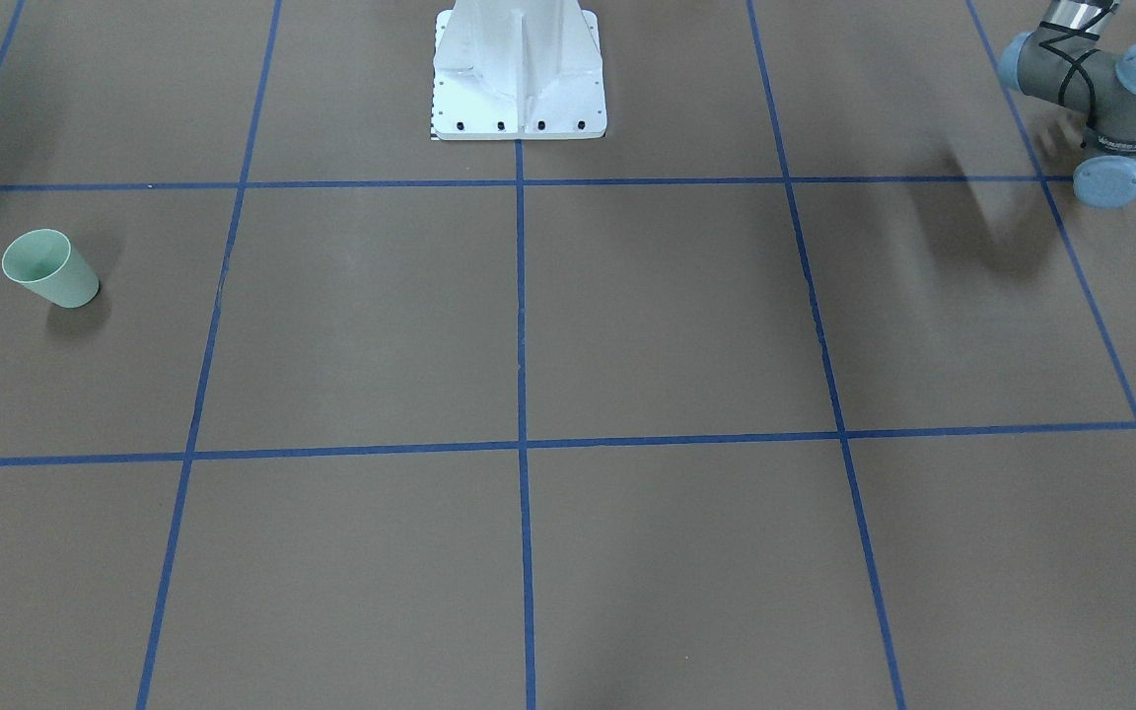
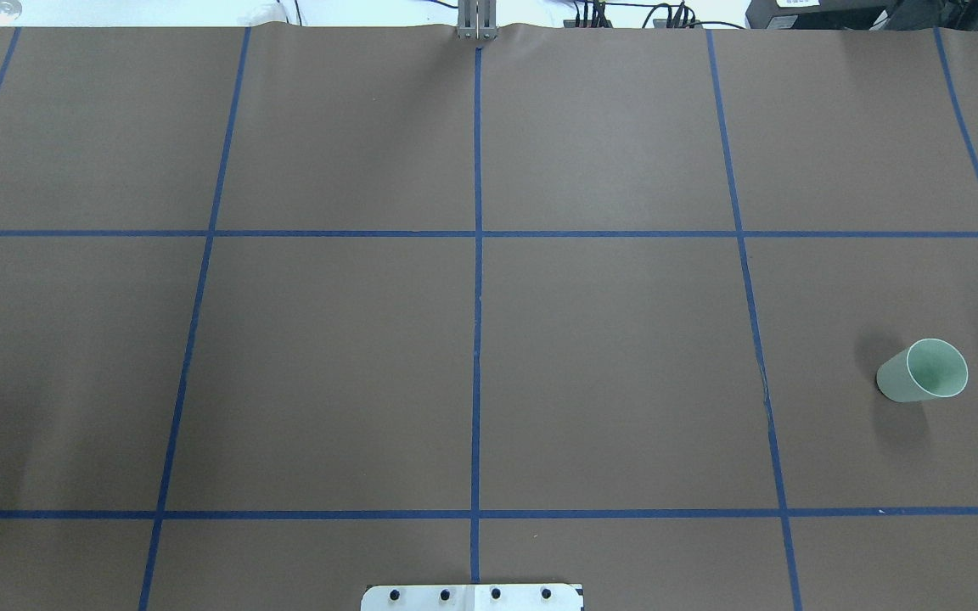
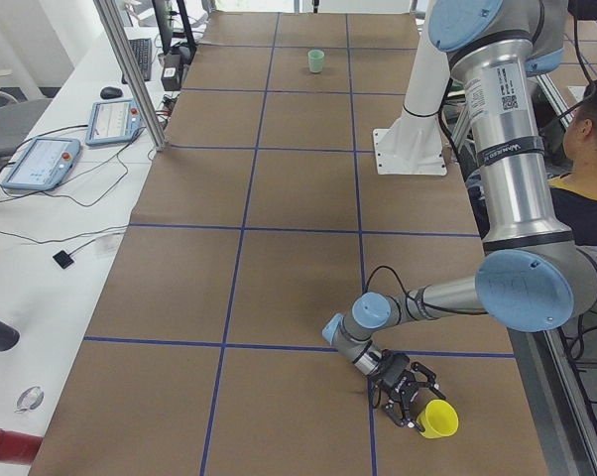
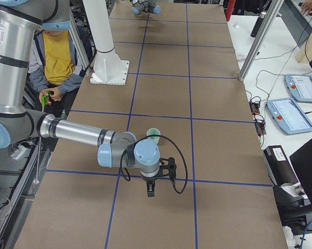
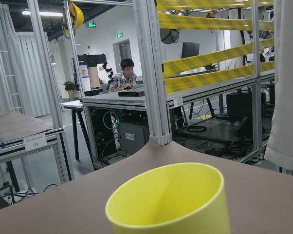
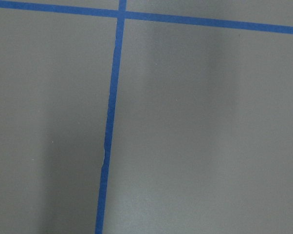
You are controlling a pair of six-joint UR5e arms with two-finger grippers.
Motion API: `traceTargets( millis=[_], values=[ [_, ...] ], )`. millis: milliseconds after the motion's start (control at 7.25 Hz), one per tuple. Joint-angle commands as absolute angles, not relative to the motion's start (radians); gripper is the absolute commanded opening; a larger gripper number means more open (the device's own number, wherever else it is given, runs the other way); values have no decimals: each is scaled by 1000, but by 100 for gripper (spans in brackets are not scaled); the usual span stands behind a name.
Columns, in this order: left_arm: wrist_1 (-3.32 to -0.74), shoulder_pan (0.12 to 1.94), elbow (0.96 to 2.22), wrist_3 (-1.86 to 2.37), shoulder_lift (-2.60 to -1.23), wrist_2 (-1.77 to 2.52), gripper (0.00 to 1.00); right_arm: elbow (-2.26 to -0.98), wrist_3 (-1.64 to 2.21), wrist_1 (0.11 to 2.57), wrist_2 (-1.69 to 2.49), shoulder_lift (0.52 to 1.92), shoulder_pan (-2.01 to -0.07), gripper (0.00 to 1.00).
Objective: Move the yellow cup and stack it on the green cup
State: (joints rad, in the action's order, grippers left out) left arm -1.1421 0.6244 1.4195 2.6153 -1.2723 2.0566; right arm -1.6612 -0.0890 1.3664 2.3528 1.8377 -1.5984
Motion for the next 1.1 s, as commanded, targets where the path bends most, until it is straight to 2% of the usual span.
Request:
traceTargets(
  millis=[0, 690, 828, 966],
  values=[
    [-1161, 624, 1401, 2612, -1261, 2054, 100, -1661, -89, 1367, 2353, 1838, -1598, 100],
    [-1204, 623, 1330, 2615, -1261, 2054, 98, -1661, -89, 1365, 2353, 1838, -1598, 100],
    [-1203, 623, 1328, 2623, -1261, 2052, 80, -1661, -89, 1367, 2353, 1838, -1598, 100],
    [-1204, 621, 1328, 2619, -1261, 2052, 52, -1661, -87, 1365, 2353, 1838, -1598, 100]
  ],
)
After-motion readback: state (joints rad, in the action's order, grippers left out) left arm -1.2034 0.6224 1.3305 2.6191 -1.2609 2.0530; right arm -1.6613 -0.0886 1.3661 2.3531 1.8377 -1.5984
